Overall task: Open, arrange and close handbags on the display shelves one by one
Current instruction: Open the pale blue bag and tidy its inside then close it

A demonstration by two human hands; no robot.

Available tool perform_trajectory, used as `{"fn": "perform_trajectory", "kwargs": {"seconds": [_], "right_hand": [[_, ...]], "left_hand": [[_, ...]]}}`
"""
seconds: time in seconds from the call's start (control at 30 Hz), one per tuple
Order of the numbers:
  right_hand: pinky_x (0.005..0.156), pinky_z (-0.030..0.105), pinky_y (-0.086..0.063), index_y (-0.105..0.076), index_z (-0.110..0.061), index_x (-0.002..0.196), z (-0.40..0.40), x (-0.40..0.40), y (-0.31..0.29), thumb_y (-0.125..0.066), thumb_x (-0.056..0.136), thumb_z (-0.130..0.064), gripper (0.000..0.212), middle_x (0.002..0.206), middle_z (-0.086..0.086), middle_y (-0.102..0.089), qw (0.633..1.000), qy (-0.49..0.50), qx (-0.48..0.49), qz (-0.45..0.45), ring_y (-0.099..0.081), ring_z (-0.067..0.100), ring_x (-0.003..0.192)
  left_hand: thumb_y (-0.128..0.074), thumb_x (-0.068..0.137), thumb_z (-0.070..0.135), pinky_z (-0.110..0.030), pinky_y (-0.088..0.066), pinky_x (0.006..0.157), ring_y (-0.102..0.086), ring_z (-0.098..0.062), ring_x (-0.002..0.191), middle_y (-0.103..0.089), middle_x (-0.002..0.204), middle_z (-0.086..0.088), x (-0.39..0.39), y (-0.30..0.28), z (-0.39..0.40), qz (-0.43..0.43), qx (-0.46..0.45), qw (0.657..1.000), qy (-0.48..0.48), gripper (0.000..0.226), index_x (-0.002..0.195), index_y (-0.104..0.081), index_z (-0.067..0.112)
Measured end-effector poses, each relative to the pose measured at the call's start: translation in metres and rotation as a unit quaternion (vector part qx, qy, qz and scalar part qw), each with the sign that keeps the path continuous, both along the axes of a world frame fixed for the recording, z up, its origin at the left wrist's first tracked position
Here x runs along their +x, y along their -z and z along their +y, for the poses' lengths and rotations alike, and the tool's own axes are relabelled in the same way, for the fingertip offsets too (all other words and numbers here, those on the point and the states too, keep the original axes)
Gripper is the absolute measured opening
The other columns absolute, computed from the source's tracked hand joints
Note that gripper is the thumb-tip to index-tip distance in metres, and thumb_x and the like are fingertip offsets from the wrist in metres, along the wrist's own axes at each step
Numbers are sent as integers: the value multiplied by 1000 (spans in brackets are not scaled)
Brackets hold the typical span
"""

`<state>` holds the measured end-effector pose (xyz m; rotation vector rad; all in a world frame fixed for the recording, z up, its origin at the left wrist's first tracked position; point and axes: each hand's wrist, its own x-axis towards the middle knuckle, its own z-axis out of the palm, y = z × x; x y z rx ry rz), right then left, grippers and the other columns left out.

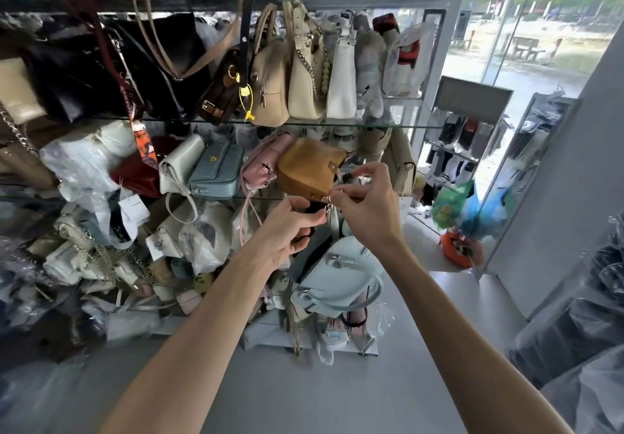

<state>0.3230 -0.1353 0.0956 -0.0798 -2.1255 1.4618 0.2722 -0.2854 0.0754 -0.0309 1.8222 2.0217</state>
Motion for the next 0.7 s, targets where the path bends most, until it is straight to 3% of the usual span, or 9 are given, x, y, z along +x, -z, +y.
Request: {"fn": "perform_trajectory", "kwargs": {"seconds": [0.1,0.17,0.27,0.33,0.43,0.57,0.7], "right_hand": [[61,10,-48,-43,-26,104,3,3,-1,-75,91,-7,39,74,-10,-75,999,18,-42,10,-70,18,72],[61,8,-47,-44,-25,104,9,4,-5,-75,91,-7,38,84,-7,-77,998,44,-50,24,-71,9,71],[71,30,-60,-46,-25,97,24,4,-10,-75,92,-7,35,95,5,-79,993,87,-63,41,-74,21,78],[77,42,-61,-44,-20,107,32,3,-11,-74,93,-6,36,85,-2,-79,990,85,-111,28,-75,24,80],[76,41,-60,-41,-17,113,30,2,-9,-75,93,-10,41,74,-17,-77,991,74,-114,17,-75,21,81],[79,34,-57,-42,-25,107,11,-2,-7,-77,91,-14,40,82,-11,-80,995,34,-96,7,-76,12,86],[93,42,-59,-42,-26,108,0,-3,-13,-77,91,-16,40,85,-9,-80,996,-7,-87,13,-77,11,86]], "left_hand": [[-73,85,3,-28,-36,61,-44,-13,65,-64,79,-4,-5,14,-1,15,-105,994,-33,32,105,-52,15],[-68,87,5,-30,-34,60,-47,-15,72,-58,89,-6,-11,24,-10,49,-187,980,-54,31,112,-51,11],[-61,89,2,-32,-39,66,-51,-17,83,-56,99,-8,-19,38,-38,75,-280,953,-89,31,116,-47,10],[-59,91,-2,-31,-37,62,-50,-15,80,-54,96,-8,-22,43,-56,72,-304,945,-99,32,116,-44,10],[-57,88,-4,-31,-38,60,-50,-17,77,-54,94,-9,-23,45,-65,100,-330,933,-98,32,113,-43,12],[-55,85,3,-38,-52,72,-64,-23,81,-65,89,-2,-13,44,-58,175,-408,893,-80,23,94,-53,25],[-61,98,19,-24,-51,75,-65,-8,95,-69,106,8,5,34,-43,237,-341,909,33,16,110,-69,25]]}}
